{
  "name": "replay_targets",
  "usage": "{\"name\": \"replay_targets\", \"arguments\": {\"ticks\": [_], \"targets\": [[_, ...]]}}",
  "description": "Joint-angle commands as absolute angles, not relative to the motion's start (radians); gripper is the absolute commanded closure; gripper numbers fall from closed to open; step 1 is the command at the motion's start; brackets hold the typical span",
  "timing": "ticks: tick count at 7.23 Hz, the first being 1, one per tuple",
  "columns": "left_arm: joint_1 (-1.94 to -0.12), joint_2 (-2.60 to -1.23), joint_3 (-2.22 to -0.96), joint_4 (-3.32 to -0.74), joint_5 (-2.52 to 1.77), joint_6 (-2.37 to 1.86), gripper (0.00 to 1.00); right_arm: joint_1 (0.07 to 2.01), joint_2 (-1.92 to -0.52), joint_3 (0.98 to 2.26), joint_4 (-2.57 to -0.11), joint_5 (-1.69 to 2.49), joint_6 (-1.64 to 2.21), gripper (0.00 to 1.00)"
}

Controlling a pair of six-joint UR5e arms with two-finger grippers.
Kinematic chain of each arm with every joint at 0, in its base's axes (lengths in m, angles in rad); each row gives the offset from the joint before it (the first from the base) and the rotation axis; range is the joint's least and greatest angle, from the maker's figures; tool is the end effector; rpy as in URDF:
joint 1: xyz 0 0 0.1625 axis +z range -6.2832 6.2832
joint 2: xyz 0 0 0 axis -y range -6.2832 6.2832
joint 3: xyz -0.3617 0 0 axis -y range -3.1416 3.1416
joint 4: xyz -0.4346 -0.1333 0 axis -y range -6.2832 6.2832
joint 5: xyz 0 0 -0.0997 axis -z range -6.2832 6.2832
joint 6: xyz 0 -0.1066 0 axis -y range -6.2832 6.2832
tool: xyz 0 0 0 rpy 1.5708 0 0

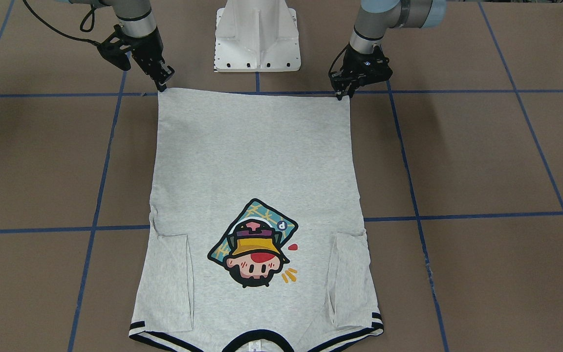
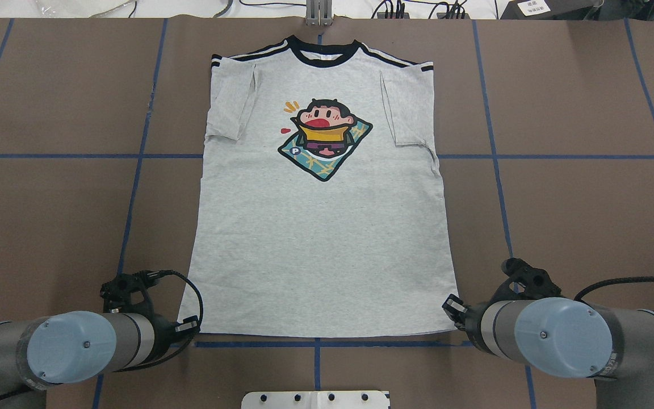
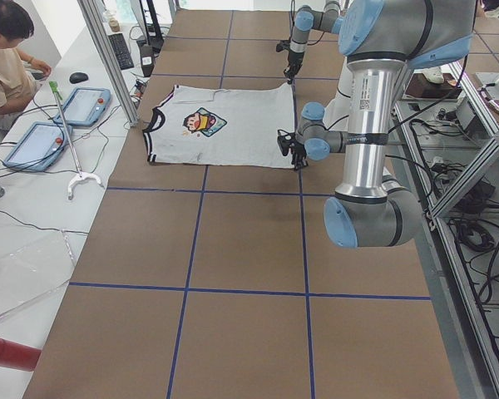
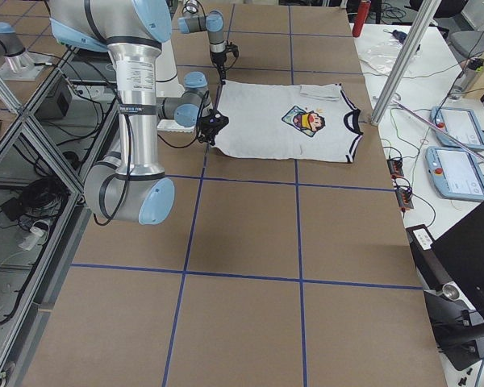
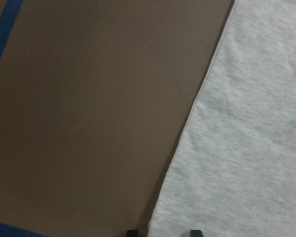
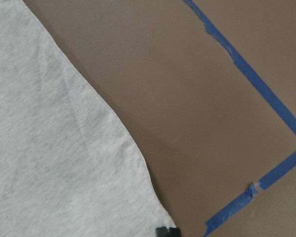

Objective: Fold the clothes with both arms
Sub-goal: 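Grasp both near hem corners with the left and right grippers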

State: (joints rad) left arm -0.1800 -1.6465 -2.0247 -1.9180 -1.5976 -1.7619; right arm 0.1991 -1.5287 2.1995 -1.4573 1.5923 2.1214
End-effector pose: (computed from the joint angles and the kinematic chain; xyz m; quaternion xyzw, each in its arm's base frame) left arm 0.5159 -0.2265 0.2951 -0.0145 0.4244 -0.1614 0.8909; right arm -0.4657 -0.2276 0.2587 -0.0766 -0.3745 0.3345 0.8614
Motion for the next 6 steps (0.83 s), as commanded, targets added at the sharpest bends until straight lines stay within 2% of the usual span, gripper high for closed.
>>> {"name": "replay_targets", "arguments": {"ticks": [1, 4, 6], "targets": [[-0.181, -1.646, -2.054, -1.876, -1.6, -1.759, 1.0, 0.202, -1.529, 2.2, -1.457, 1.592, 2.121, 1.0], [-0.186, -1.652, -2.181, -1.841, -1.606, -1.758, 1.0, 0.207, -1.557, 2.235, -1.476, 1.595, 2.121, 1.0], [-0.176, -1.64, -2.342, -1.766, -1.649, -1.797, 1.0, 0.148, -1.583, 2.354, -1.611, 1.62, 2.129, 1.0]]}}
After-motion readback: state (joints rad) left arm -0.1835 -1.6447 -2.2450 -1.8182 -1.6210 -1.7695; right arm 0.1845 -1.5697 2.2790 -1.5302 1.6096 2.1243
